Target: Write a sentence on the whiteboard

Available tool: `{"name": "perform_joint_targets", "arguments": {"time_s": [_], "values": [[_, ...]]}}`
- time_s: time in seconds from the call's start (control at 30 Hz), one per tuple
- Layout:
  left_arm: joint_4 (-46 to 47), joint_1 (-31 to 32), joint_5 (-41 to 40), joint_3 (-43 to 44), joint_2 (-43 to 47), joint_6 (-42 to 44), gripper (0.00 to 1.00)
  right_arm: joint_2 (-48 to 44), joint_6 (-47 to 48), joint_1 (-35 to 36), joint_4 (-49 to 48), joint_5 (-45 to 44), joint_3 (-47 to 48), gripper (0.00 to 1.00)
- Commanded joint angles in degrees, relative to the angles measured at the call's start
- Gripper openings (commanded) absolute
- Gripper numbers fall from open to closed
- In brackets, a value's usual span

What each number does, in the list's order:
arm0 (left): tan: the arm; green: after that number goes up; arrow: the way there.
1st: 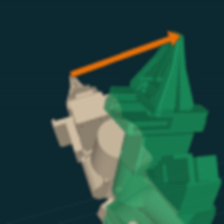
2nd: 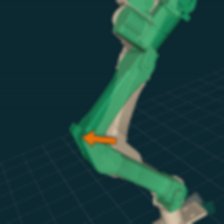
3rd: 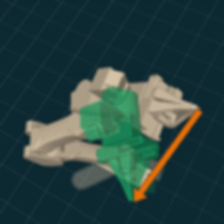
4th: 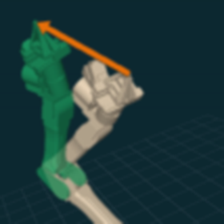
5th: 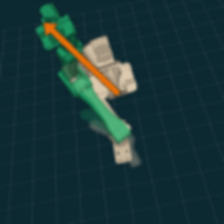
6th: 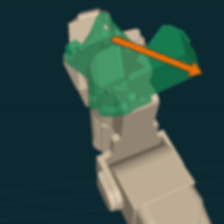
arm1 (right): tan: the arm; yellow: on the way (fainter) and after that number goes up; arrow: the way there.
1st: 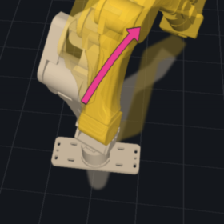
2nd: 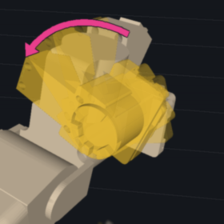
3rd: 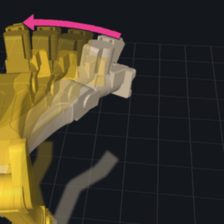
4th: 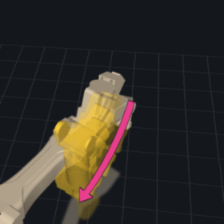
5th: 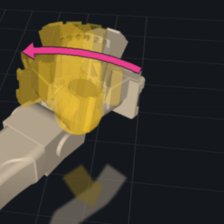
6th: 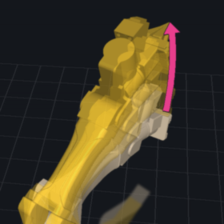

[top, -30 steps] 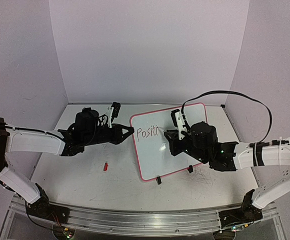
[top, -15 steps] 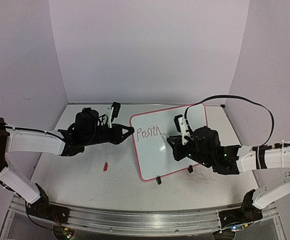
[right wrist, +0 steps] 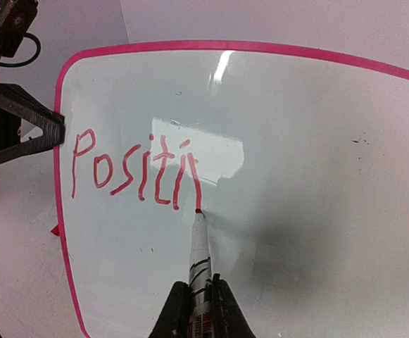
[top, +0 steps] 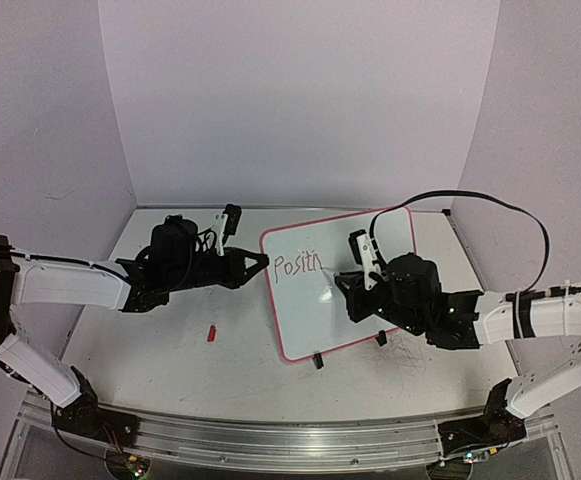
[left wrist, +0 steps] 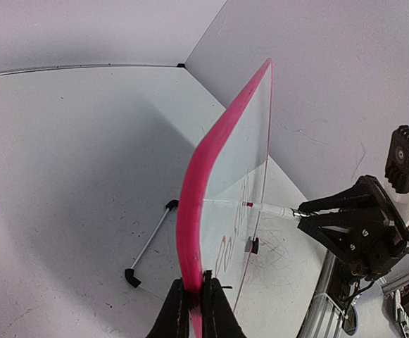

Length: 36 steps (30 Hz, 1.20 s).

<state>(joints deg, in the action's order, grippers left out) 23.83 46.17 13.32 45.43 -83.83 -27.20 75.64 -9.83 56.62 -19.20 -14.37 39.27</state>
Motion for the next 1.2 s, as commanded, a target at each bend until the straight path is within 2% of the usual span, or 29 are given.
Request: {"name": "perform_joint_targets", "arguments": {"time_s": [0.0, 0.6, 0.73, 0.93, 1.17], "values": [[-0.6, -0.3, -1.3, 1.7, 2.0, 2.0, 0.0, 1.4, 1.7, -0.1, -0.3, -3.8, 3.4, 0.0], [-0.6, -0.3, -1.4, 1.1, 2.3, 2.1, 0.0, 3.5, 2.0, -0.2, -1.1, -9.2, 5.5, 0.0], [-0.6, -0.3, -1.4, 1.0, 2.1, 2.1, 0.0, 3.0, 2.8, -0.3, -1.5, -6.9, 5.4, 0.0], [-0.6, -0.3, -1.5, 1.2, 2.0, 2.1, 0.0, -2.4, 3.8, -0.7, -4.9, -2.5, 2.2, 0.0], [-0.6, -0.3, -1.3, 1.3, 1.9, 2.1, 0.0, -0.3, 3.1, -2.3, -4.6, -0.6, 3.4, 0.0]]}}
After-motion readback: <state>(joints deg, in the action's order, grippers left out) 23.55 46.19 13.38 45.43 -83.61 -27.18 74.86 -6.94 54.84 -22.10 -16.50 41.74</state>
